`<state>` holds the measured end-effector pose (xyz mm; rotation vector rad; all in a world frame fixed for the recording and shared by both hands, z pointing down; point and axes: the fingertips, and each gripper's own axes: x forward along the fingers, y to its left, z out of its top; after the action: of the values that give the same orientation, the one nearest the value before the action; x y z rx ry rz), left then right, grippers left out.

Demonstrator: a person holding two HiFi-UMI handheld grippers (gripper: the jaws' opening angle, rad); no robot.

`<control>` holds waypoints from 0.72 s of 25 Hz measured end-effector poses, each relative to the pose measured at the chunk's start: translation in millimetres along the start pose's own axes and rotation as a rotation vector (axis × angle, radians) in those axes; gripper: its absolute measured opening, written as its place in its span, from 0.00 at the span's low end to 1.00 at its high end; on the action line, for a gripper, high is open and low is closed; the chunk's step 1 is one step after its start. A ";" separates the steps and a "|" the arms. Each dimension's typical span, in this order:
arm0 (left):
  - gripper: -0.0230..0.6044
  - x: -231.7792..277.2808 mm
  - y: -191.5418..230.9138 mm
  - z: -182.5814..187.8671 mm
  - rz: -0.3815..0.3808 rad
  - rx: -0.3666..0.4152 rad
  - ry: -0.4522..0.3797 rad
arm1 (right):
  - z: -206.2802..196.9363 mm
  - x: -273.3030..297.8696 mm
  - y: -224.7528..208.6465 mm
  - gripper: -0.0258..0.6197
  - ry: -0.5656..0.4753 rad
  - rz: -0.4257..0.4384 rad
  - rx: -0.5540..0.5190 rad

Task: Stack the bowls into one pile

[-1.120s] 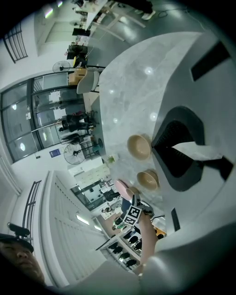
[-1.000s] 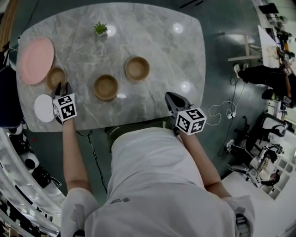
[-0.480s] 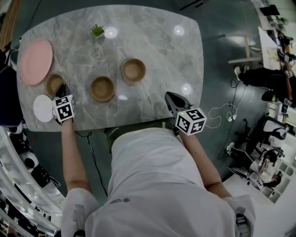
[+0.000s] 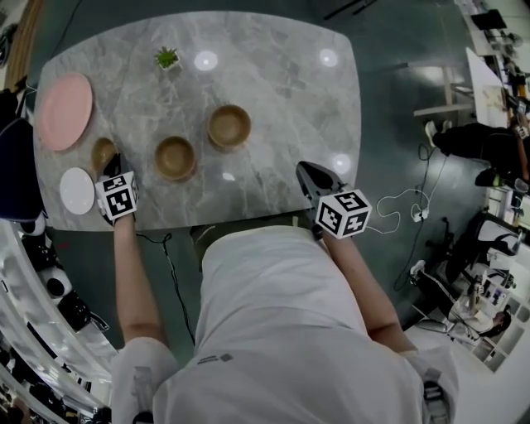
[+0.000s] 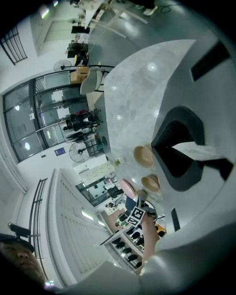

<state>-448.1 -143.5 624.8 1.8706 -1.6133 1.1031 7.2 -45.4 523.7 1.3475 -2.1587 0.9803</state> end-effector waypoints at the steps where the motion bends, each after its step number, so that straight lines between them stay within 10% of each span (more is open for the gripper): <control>1: 0.07 -2.4 -3.1 0.6 -0.001 -0.005 -0.001 | 0.2 -1.3 -2.5 0.05 -0.004 0.005 0.001; 18: 0.07 -61.2 -77.1 29.8 0.013 0.025 -0.003 | 3.6 -25.3 -28.2 0.05 -0.061 0.112 -0.004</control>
<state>-366.1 -110.8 572.2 1.8813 -1.6225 1.1312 43.8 -40.8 514.4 1.2818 -2.3019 0.9874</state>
